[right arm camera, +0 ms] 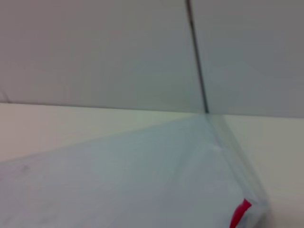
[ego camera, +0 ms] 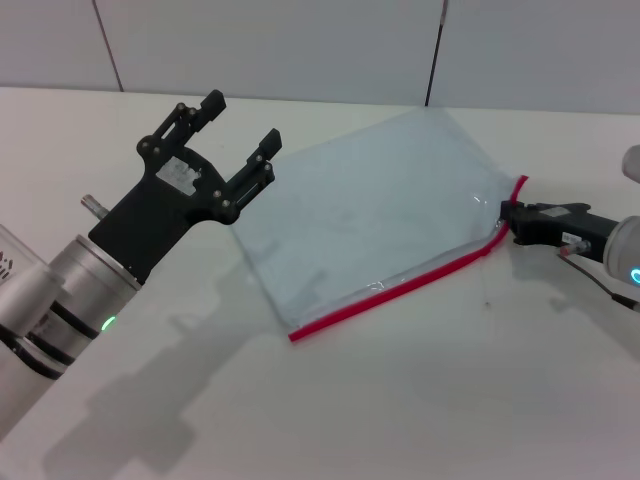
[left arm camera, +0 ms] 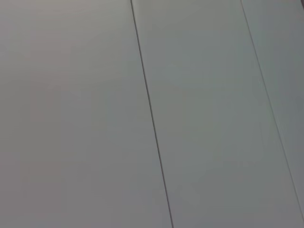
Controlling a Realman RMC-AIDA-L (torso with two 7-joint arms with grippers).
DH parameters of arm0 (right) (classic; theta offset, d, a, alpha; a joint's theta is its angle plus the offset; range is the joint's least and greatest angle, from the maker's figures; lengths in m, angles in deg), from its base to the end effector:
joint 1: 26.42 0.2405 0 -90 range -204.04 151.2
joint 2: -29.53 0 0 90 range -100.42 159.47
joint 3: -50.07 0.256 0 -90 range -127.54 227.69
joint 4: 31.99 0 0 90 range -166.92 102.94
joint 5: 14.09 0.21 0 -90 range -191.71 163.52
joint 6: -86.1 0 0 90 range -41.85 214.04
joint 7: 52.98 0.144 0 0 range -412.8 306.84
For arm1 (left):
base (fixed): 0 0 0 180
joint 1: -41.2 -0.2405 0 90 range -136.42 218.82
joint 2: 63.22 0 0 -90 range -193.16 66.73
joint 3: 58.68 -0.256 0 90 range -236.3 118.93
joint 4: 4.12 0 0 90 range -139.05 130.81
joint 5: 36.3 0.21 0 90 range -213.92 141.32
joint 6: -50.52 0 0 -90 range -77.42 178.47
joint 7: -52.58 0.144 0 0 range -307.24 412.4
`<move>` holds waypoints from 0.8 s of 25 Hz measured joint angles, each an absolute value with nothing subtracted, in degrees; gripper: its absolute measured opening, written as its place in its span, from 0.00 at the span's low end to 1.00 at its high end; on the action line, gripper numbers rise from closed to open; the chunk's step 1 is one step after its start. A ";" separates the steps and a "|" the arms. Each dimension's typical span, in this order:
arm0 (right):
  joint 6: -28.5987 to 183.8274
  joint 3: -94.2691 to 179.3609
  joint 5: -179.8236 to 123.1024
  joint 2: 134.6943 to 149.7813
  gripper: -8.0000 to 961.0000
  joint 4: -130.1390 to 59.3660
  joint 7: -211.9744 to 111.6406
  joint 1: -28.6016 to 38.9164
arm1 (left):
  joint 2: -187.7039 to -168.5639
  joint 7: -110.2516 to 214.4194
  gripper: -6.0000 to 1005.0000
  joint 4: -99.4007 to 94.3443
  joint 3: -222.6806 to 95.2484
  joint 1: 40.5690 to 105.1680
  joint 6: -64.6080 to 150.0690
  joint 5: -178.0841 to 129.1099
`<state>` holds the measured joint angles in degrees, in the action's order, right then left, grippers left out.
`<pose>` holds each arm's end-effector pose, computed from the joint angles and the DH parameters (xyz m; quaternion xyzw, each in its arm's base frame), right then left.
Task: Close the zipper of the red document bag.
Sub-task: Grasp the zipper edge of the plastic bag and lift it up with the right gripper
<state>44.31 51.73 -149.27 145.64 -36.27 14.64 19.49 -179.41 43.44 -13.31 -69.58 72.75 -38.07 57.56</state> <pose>0.2984 0.4071 -0.0516 -0.8357 0.3916 0.1546 0.3525 -0.2600 0.3154 -0.0277 -0.7848 -0.0519 -0.4079 0.4637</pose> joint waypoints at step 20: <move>19.52 52.19 -145.95 145.97 0.02 -34.73 12.62 23.55 | -179.58 43.68 0.74 -13.79 -69.67 77.15 -28.92 69.07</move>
<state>19.52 52.19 -145.95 145.97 -34.73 12.62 23.55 -179.58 43.68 -13.79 -69.67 77.15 -28.92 69.07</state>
